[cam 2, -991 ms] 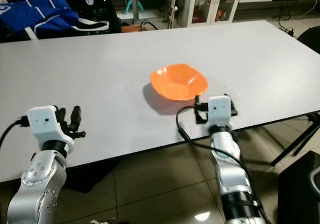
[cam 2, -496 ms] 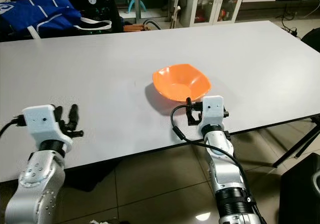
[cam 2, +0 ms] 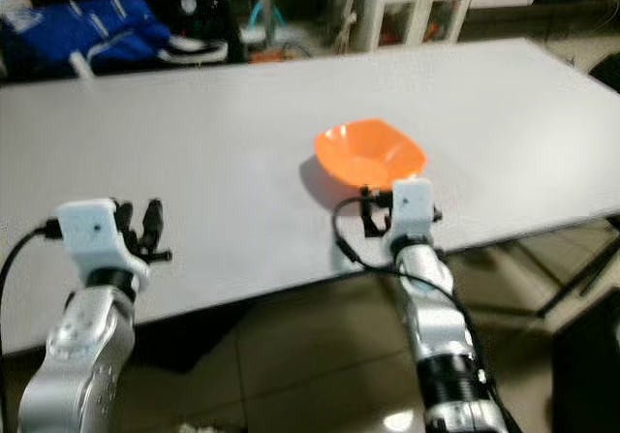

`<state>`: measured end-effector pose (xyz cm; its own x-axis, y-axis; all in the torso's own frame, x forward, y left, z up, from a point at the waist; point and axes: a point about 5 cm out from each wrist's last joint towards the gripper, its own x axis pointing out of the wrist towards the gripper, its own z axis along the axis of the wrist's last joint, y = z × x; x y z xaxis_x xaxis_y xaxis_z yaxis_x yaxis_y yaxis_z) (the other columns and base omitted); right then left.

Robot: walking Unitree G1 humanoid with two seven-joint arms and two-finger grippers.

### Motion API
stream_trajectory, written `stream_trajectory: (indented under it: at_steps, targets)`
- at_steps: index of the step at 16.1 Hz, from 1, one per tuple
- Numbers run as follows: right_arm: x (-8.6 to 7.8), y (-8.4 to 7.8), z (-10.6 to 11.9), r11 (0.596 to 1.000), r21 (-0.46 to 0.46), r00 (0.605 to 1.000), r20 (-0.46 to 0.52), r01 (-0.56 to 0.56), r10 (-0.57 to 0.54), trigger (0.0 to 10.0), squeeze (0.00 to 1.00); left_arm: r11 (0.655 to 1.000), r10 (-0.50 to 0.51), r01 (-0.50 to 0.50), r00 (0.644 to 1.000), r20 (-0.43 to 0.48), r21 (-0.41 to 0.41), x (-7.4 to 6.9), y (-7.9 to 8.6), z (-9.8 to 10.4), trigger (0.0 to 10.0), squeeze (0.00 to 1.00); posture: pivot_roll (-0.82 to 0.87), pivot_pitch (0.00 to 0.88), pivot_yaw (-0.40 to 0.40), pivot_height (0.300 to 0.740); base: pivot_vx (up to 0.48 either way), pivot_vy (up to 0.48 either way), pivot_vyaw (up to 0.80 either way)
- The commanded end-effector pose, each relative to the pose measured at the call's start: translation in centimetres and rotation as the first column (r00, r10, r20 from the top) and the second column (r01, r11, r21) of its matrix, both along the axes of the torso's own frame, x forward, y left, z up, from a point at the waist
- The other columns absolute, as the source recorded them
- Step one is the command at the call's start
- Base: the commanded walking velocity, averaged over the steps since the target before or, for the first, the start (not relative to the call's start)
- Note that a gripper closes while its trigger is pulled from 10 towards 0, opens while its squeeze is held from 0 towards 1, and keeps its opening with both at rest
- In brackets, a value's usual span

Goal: Setting the table

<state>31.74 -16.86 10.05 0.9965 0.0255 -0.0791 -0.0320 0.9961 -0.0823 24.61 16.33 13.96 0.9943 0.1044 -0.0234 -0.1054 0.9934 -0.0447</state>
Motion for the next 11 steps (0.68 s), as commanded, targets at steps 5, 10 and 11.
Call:
stream_trajectory:
  at_steps: [5,10,11]
  targets:
    - [0.71,0.40,0.12,1.000,0.003,1.000,-0.016,-0.012,0.012,10.0,0.00,1.000,-0.002,0.002,1.000,0.003,0.019,0.02,0.18,0.26,10.0,0.00,-0.06,0.000,0.035,0.740,-0.246,0.329,0.32]
    - [0.77,0.50,-0.10,1.000,0.010,1.000,-0.023,-0.012,0.012,10.0,0.00,1.000,-0.005,0.005,1.000,-0.003,0.005,0.01,0.21,0.26,10.0,0.00,-0.06,0.000,0.036,0.740,-0.256,0.373,0.64]
    - [0.79,0.49,-0.09,1.000,0.009,1.000,-0.021,-0.013,0.014,10.0,0.00,1.000,-0.008,0.008,1.000,-0.007,0.002,0.06,0.20,0.23,10.0,0.00,-0.06,0.000,0.036,0.740,0.000,0.428,0.00]
